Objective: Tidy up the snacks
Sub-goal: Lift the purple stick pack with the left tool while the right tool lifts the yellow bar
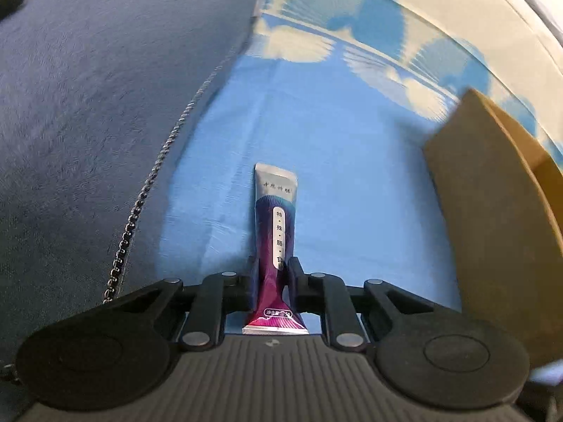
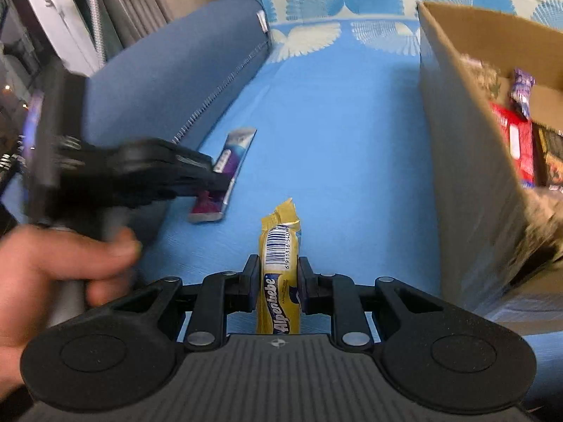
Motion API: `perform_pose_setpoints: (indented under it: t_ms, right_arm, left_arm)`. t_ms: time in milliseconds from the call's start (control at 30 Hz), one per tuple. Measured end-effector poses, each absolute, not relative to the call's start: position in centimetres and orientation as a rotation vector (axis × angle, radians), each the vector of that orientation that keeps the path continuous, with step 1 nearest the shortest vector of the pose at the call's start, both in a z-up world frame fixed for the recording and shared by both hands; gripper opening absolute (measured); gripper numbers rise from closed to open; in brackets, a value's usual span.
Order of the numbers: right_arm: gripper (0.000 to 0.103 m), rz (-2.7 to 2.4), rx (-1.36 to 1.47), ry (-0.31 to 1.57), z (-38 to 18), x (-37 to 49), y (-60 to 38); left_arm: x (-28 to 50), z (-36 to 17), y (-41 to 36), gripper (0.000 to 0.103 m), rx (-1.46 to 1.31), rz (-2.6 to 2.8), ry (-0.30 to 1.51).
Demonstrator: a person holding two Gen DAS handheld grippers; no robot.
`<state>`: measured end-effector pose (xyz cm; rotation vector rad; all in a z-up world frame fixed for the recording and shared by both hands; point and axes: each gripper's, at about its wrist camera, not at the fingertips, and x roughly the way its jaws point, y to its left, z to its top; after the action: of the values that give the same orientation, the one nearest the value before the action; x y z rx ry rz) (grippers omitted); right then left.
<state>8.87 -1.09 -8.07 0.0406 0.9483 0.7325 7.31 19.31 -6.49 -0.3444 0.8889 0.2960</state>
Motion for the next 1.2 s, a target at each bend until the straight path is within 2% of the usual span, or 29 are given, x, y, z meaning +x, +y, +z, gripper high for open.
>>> perform_pose_setpoints:
  t_ms: [200, 333, 533, 733, 967, 1200]
  right_arm:
    - [0.023, 0.712, 0.090, 0.915, -9.7, 10.6, -0.4]
    - [0.027, 0.680, 0.114, 0.942, -10.9, 11.1, -0.6]
    - [0.042, 0.717, 0.077, 0.913, -10.4, 10.5, -0.6]
    - [0.042, 0.740, -0.010, 0.909, -10.3, 9.4, -0.9]
    - [0.042, 0.728, -0.086, 0.921, -11.0, 8.8, -0.4]
    - [0.040, 0.721, -0.166, 0.880, -11.0, 7.8, 0.4]
  left_arm:
    - [5.4, -6.6, 19.4, 0.019, -0.371, 0.144, 0.947]
    - [4.6, -6.8, 20.0, 0.019, -0.441, 0.186, 0.903]
    - [6.1, -7.1, 18.8, 0.027, -0.386, 0.193, 0.902]
    - [7.1, -7.6, 18.1, 0.029, -0.335, 0.216, 0.910]
    - [8.1, -8.3, 16.4, 0.041, -0.220, 0.230, 0.910]
    - [8.3, -8.6, 15.2, 0.040, -0.134, 0.243, 0.908]
